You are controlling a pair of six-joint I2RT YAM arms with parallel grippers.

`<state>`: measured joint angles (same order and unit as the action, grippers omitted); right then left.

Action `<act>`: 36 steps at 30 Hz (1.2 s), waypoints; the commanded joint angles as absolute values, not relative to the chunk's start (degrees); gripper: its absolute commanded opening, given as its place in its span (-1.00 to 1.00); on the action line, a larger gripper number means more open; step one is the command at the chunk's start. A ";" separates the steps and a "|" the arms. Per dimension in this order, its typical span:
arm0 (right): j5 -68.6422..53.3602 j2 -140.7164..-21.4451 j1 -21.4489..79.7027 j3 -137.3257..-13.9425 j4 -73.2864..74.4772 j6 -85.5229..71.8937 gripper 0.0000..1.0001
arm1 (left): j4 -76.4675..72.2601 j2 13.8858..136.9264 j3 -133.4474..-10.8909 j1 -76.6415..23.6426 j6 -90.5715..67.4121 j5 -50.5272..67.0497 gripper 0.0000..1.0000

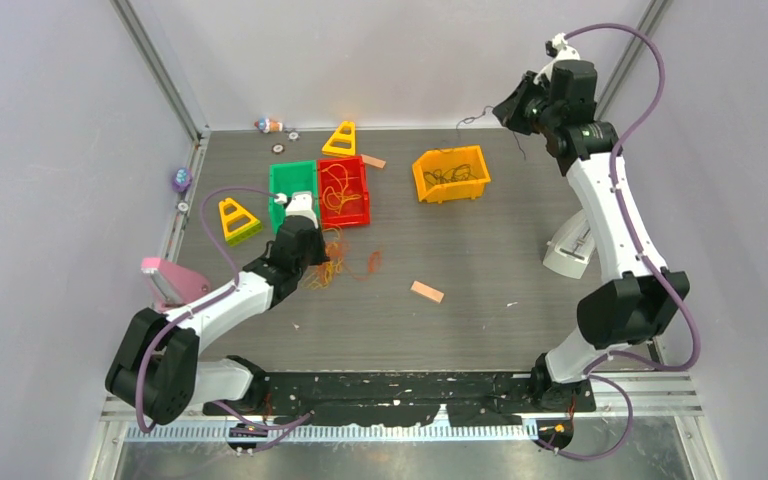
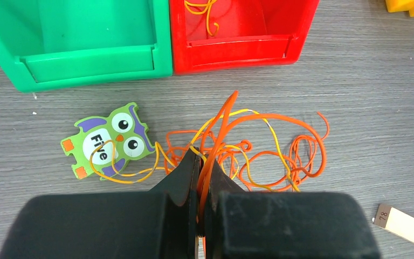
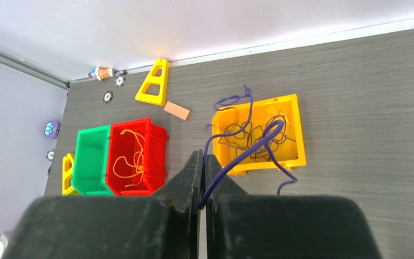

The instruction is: Untangle the cables

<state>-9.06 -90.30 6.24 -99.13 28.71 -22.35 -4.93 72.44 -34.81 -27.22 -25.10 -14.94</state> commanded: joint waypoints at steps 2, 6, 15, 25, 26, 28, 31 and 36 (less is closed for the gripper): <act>-9.84 -96.11 6.68 -104.04 27.63 -20.80 -0.89 | -8.35 70.71 -35.20 -26.98 -24.67 -14.77 -1.00; -9.51 -100.48 7.45 -104.44 27.66 -20.42 -0.89 | -8.37 70.59 -35.08 -27.00 -24.45 -15.07 -1.00; -8.11 -107.89 11.41 -107.13 30.06 -16.46 -0.89 | -8.35 70.74 -35.19 -27.03 -24.27 -15.12 -1.00; -6.91 -115.27 15.81 -113.75 33.08 -15.37 -0.89 | -8.34 70.27 -35.05 -26.98 -24.17 -15.20 -1.00; -6.93 -116.31 15.82 -114.37 33.06 -15.42 -0.89 | -8.35 70.29 -35.06 -26.98 -24.16 -15.14 -1.00; -6.68 -117.59 15.75 -115.23 33.05 -15.19 -0.89 | -8.34 70.30 -34.99 -26.96 -24.17 -15.12 -1.00; -6.01 -119.18 15.39 -115.54 33.06 -15.13 -0.89 | -8.35 70.22 -35.05 -26.98 -24.08 -15.12 -1.00; -9.14 -120.37 11.87 -110.19 30.13 -17.65 -0.89 | -8.35 70.14 -34.90 -26.99 -24.04 -15.07 -1.00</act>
